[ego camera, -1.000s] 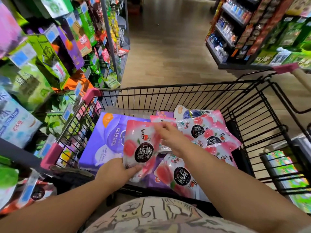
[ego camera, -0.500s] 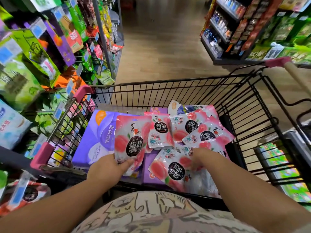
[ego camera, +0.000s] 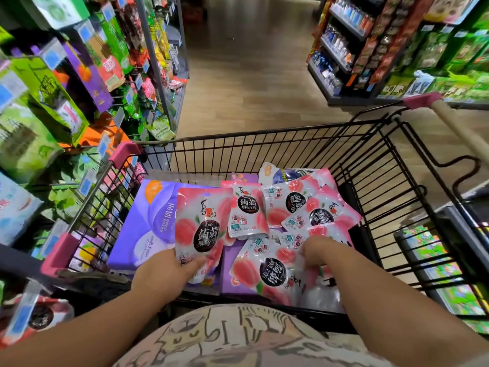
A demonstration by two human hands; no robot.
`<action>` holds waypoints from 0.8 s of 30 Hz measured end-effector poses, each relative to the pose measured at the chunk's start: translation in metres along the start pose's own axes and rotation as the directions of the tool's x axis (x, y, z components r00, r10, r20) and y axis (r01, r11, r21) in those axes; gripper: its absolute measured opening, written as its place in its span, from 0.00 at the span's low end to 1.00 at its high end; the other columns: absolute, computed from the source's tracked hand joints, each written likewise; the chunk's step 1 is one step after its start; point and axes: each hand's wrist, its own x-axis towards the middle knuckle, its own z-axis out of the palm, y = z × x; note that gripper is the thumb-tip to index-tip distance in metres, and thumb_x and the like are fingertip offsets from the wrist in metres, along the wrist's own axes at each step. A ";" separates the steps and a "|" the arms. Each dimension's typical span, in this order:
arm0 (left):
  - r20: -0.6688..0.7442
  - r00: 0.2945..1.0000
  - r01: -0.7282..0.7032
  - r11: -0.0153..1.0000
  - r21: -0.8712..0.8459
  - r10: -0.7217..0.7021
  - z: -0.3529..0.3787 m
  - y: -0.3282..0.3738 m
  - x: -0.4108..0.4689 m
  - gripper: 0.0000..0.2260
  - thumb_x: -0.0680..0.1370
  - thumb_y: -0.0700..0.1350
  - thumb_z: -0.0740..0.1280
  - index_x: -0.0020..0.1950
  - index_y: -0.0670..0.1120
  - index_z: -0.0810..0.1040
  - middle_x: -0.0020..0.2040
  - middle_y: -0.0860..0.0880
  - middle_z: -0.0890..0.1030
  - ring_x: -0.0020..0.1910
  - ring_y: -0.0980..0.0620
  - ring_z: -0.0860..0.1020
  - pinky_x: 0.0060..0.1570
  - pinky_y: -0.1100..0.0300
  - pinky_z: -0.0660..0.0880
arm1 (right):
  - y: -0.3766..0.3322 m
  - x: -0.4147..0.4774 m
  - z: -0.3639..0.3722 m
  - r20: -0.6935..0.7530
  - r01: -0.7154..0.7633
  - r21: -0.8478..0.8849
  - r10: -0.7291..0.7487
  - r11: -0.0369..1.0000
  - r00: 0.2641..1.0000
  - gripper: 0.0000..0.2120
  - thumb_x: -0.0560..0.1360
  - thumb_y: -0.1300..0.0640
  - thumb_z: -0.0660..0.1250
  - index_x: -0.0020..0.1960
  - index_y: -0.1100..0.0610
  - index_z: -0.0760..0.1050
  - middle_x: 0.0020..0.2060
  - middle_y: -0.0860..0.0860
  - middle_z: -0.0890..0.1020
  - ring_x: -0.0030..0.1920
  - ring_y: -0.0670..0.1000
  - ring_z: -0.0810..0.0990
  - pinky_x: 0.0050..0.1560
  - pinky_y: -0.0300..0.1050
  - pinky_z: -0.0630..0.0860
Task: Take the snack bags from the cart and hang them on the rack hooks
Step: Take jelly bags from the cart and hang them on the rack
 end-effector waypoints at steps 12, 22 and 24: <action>-0.019 1.000 0.005 1.000 0.028 -0.004 0.000 0.001 0.002 0.24 0.70 0.70 0.63 0.53 0.52 0.79 0.49 0.46 0.83 0.51 0.44 0.79 0.42 0.57 0.70 | 0.030 -0.051 -0.081 -0.596 0.433 0.421 -0.116 0.797 0.794 0.04 0.78 0.55 0.67 0.45 0.48 0.74 0.41 0.43 0.76 0.42 0.44 0.74 0.36 0.34 0.67; -0.026 0.999 0.022 0.999 0.042 -0.021 0.000 0.004 0.001 0.26 0.70 0.71 0.63 0.52 0.52 0.80 0.49 0.46 0.83 0.50 0.44 0.80 0.40 0.58 0.69 | 0.019 -0.099 -0.147 -0.434 0.490 0.138 -0.392 0.861 0.811 0.04 0.74 0.52 0.73 0.47 0.50 0.81 0.40 0.44 0.80 0.41 0.45 0.78 0.45 0.41 0.75; -0.026 0.999 0.024 0.999 0.043 -0.022 0.000 0.005 0.001 0.25 0.70 0.71 0.63 0.51 0.52 0.80 0.49 0.46 0.83 0.50 0.44 0.80 0.40 0.58 0.69 | 0.008 -0.097 -0.152 -0.362 0.447 0.038 -0.404 0.894 0.840 0.03 0.72 0.50 0.74 0.44 0.46 0.80 0.40 0.43 0.81 0.43 0.45 0.79 0.47 0.44 0.75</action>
